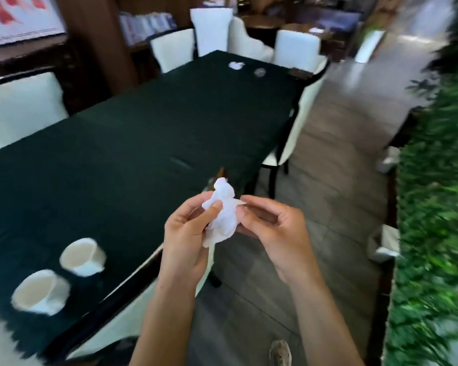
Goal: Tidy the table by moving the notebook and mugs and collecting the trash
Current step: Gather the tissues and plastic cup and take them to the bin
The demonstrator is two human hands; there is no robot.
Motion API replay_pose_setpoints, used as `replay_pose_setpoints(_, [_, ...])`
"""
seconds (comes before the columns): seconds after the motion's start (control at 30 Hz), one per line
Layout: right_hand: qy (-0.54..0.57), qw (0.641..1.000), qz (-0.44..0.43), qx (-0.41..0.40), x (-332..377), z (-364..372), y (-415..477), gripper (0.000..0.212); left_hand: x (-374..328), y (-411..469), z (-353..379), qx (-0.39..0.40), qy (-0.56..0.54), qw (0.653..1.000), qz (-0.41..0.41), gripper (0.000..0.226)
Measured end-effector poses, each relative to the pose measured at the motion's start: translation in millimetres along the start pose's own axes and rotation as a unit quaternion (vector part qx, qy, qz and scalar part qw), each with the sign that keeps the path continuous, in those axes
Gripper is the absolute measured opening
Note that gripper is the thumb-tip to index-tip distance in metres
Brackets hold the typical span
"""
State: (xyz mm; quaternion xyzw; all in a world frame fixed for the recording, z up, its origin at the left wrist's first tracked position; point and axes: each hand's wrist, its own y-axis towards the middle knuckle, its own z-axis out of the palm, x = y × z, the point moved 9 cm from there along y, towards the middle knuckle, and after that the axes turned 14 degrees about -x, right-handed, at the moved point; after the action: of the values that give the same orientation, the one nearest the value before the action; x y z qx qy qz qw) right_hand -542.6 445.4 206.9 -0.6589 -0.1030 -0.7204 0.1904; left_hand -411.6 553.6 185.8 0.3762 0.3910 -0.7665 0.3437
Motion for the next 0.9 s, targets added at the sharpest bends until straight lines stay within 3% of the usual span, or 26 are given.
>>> replay_pose_setpoints(0.3, [0.039, 0.982, 0.009, -0.183, 16, -232, 70, 0.017, 102, -24, 171, 0.037, 0.034, 0.998, -0.043, 0.017])
replay_pose_setpoints(0.47, [0.066, 0.97, 0.002, -0.233, 25, -323, 106, 0.015, 144, -27, 237, 0.044, 0.061, 0.996, -0.042, 0.018])
replay_pose_setpoints(0.7, [0.1, 0.954, 0.027, -0.283, 10, -393, 135, 0.015, 181, -14, 310, 0.078, 0.097, 0.992, -0.016, 0.029])
replay_pose_setpoints(0.9, [0.085, 0.947, 0.042, -0.307, 5, -424, 179, 0.015, 221, 15, 370, 0.124, 0.117, 0.983, -0.072, 0.028])
